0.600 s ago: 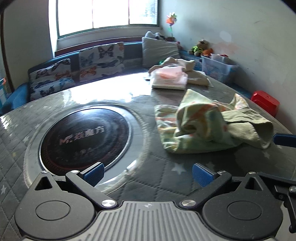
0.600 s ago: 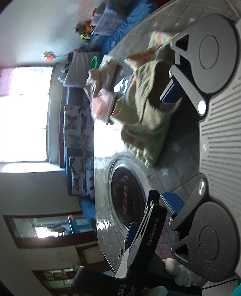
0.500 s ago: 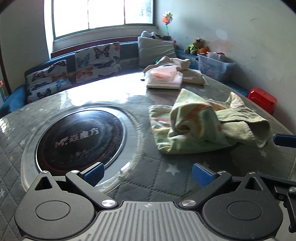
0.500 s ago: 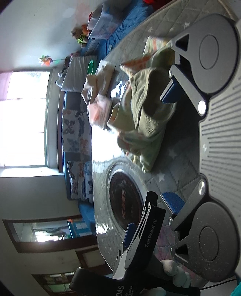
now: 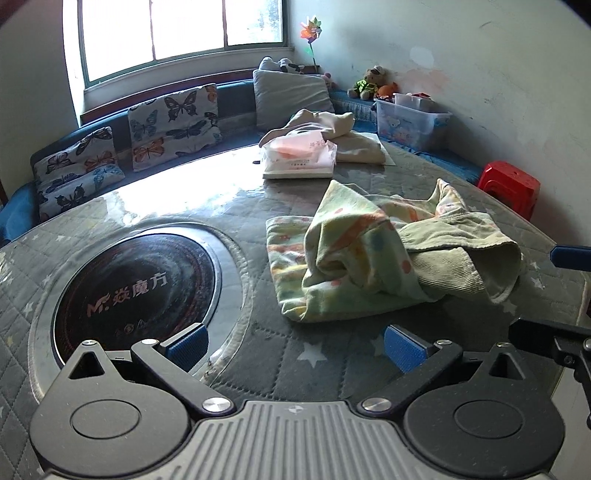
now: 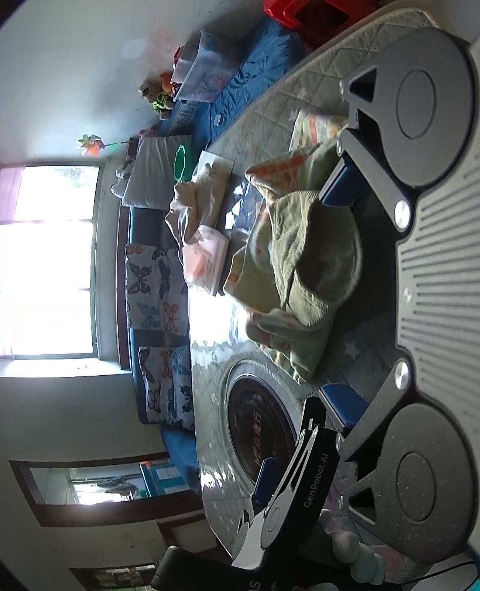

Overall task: Fold clothes
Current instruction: 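Move both open grippers toward the crumpled striped shirt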

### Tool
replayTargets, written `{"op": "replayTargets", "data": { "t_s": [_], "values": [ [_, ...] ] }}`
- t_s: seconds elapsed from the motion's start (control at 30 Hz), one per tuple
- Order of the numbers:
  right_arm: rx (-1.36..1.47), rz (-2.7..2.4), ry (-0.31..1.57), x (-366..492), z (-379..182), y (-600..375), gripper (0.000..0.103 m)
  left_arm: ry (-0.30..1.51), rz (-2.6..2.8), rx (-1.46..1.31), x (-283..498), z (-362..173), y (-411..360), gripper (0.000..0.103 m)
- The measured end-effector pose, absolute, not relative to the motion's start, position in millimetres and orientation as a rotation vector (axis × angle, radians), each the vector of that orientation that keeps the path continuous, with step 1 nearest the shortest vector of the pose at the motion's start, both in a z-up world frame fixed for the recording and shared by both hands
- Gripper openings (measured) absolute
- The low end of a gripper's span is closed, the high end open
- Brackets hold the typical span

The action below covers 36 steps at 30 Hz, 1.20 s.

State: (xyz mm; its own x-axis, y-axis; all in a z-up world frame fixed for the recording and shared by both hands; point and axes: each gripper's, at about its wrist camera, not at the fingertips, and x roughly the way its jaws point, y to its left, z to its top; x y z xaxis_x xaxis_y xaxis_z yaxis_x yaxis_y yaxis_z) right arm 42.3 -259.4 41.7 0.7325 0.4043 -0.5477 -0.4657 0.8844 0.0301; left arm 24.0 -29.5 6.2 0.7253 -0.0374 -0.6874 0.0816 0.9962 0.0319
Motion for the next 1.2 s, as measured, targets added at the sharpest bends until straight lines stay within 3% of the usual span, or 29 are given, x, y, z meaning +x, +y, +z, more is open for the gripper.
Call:
{"op": "replayTargets", "data": {
  "t_s": [1.2],
  "values": [
    [-0.078, 0.397, 0.612, 92, 52, -277, 0.103, 0.761, -0.093, 0.098, 72, 29, -46, 0.103]
  ]
}}
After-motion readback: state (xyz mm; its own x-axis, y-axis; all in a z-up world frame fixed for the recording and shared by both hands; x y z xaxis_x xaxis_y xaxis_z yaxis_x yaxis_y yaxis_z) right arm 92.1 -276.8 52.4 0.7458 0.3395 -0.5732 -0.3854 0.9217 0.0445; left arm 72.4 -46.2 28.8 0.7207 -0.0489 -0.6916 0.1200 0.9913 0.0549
